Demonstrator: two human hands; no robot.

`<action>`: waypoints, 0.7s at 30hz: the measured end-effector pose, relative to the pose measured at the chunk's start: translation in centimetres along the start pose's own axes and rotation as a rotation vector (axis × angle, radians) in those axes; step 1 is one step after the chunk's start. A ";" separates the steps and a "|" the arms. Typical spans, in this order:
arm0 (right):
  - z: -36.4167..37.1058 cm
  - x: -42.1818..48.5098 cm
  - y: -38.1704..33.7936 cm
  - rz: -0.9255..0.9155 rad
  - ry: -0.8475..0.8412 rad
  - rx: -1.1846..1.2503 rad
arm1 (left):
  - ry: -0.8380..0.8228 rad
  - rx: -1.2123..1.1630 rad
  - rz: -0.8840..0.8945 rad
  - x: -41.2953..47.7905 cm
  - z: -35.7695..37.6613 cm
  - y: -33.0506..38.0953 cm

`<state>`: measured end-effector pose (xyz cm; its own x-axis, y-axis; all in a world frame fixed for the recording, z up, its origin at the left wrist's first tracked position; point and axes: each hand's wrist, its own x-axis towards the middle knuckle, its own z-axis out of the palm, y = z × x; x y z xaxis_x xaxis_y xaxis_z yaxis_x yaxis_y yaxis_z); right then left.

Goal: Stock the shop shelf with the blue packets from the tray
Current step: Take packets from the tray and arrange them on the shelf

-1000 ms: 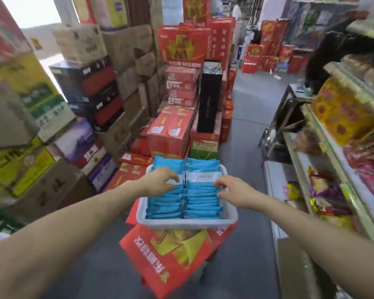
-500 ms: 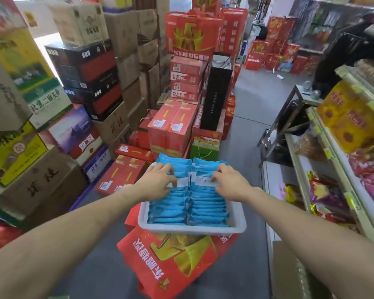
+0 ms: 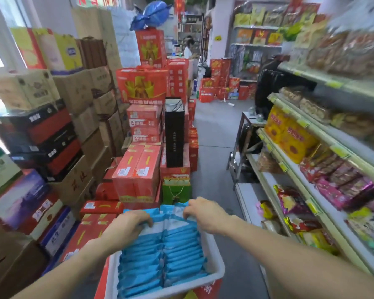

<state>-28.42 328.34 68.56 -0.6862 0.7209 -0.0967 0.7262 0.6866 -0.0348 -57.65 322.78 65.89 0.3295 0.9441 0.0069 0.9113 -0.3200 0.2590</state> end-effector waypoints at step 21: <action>-37.5 -54.9 22.7 0.768 0.383 -0.042 | -0.015 -0.496 0.793 25.1 -25.1 56.4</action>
<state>24.21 307.92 110.35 0.0227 0.9642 0.2642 0.9982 -0.0071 -0.0597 -4.18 330.46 104.96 0.8161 0.4620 0.3471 0.2102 -0.7969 0.5664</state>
